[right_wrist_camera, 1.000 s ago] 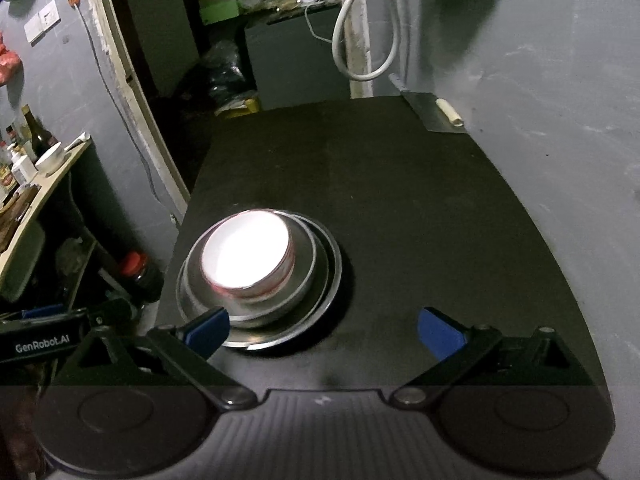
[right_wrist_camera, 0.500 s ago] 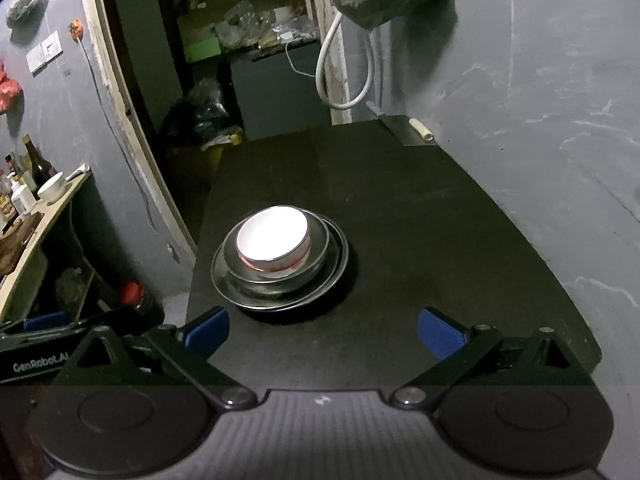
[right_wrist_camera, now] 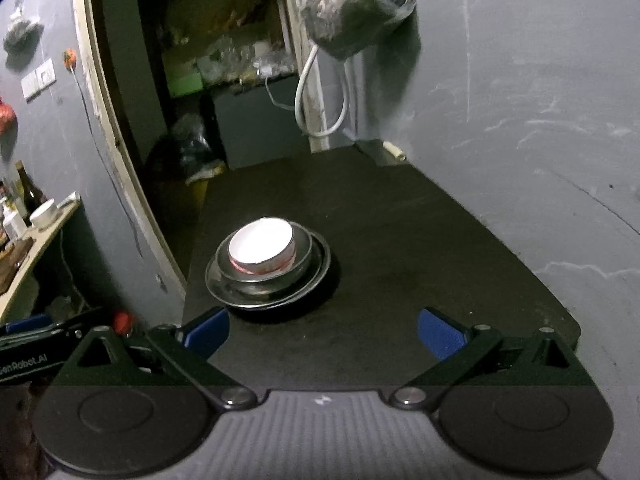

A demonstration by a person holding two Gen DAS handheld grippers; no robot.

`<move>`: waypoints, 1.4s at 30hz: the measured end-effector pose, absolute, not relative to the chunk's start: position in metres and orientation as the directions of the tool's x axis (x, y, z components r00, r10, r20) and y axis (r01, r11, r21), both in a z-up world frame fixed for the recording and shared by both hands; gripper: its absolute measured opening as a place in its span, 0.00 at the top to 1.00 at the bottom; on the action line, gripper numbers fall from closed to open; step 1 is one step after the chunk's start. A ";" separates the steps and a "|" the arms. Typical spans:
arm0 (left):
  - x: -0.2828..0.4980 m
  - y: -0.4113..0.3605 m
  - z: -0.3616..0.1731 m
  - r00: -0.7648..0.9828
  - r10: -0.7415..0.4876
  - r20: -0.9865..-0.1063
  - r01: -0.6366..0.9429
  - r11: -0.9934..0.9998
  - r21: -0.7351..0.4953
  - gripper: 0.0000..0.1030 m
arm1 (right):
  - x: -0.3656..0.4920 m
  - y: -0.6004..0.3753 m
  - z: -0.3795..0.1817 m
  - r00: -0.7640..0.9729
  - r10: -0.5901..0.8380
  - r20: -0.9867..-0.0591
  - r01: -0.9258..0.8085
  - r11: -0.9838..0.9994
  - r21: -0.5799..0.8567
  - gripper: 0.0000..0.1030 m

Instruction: Organize plates and bowls

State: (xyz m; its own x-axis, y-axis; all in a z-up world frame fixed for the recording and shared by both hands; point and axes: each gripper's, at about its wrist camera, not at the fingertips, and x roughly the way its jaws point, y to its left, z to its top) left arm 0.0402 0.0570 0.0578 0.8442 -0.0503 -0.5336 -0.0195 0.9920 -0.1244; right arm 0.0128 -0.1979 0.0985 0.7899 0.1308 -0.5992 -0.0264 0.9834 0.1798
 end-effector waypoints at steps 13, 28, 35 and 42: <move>0.027 0.049 0.053 0.879 -0.003 -0.477 -0.063 0.991 -0.122 0.01 | 0.003 -0.218 0.091 0.803 0.179 -0.569 -0.102 0.981 0.164 0.00; 0.023 0.020 0.044 0.856 0.070 -0.512 -0.121 0.990 -0.067 0.01 | 0.017 -0.249 0.078 0.765 0.276 -0.582 -0.205 0.961 0.186 0.00; 0.020 0.011 0.040 0.845 0.098 -0.526 -0.128 0.992 -0.021 0.01 | 0.016 -0.255 0.070 0.768 0.304 -0.563 -0.255 0.953 0.166 0.00; 0.012 0.004 0.042 0.845 0.112 -0.522 -0.155 0.987 -0.038 0.01 | 0.004 -0.263 0.071 0.775 0.322 -0.544 -0.280 0.946 0.162 0.00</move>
State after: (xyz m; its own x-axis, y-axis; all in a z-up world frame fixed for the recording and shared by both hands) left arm 0.0122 0.0042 0.0418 0.8453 0.1122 -0.5223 -0.1548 0.9872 -0.0384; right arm 0.0037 -0.2627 0.0713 0.7747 0.3222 -0.5441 -0.2799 0.9463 0.1618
